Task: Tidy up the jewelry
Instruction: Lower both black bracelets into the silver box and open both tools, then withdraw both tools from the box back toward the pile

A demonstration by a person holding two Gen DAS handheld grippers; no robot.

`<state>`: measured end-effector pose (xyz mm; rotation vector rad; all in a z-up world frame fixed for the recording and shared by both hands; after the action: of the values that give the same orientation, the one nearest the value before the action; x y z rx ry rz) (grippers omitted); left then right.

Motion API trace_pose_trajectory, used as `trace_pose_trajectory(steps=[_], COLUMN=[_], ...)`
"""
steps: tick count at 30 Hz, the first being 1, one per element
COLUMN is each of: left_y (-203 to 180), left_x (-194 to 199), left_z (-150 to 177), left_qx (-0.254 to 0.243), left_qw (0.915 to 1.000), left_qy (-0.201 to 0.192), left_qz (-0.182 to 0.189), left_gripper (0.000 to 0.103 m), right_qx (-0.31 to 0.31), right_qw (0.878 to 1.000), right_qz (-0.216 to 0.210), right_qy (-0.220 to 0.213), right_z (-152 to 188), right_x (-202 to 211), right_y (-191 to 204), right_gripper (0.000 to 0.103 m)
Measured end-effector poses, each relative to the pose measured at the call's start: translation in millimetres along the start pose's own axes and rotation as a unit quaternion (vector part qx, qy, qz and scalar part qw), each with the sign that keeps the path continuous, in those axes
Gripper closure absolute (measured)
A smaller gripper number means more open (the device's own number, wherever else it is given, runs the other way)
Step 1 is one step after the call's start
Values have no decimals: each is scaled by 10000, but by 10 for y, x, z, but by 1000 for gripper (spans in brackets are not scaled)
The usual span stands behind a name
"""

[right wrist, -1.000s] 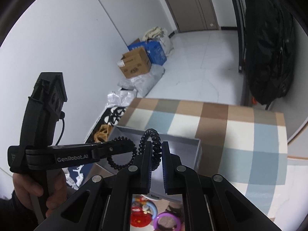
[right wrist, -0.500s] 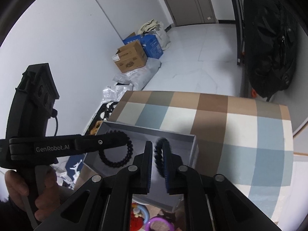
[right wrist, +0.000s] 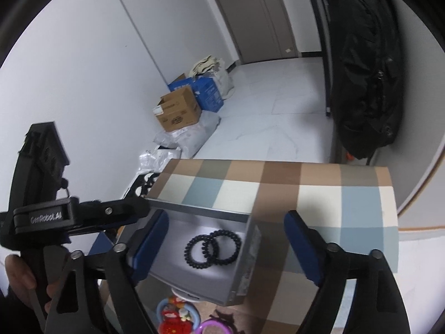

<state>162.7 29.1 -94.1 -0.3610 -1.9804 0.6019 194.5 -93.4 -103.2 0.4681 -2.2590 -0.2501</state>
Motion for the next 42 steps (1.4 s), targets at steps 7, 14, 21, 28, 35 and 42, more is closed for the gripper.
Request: trace_pose_trajectory(steps=[7, 14, 21, 28, 35, 42], left_y=[16, -27, -44, -39, 116, 193], left_x=[137, 298, 431, 448, 343, 290], left_z=[85, 192, 354, 537, 708, 812], left_qx=[-523, -796, -997, -1208, -939, -802], left_qw=[9966, 9925, 9878, 9849, 9923, 9940], left_qy=[-350, -630, -897, -952, -551, -300], left_qz=[-537, -688, -788, -793, -588, -677], left_gripper=[31, 30, 17, 17, 17, 17], right_qx=[274, 442, 589, 936, 922, 855], right_qw=[9994, 9981, 9963, 9930, 9933, 9948], right_qz=[97, 215, 334, 532, 627, 533], right_qy=[-211, -376, -523, -488, -295, 167], right_z=[56, 178, 328, 562, 754, 956], right_x=[129, 294, 491, 602, 625, 559], right_y=[93, 124, 140, 158, 48, 34], right_gripper=[0, 0, 0, 0, 0, 0])
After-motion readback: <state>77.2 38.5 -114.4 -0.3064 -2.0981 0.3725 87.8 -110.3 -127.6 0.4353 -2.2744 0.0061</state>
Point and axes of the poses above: each gripper's, at about its wrist camera, not at the fingertips, and x roughly against the way its jaws point, y to its left, z to its underside, the point moved 8 cm from there along -x, roughly the way its jaws point, and after that the axes turned 4 degrees about z, right-handed, at the moved point
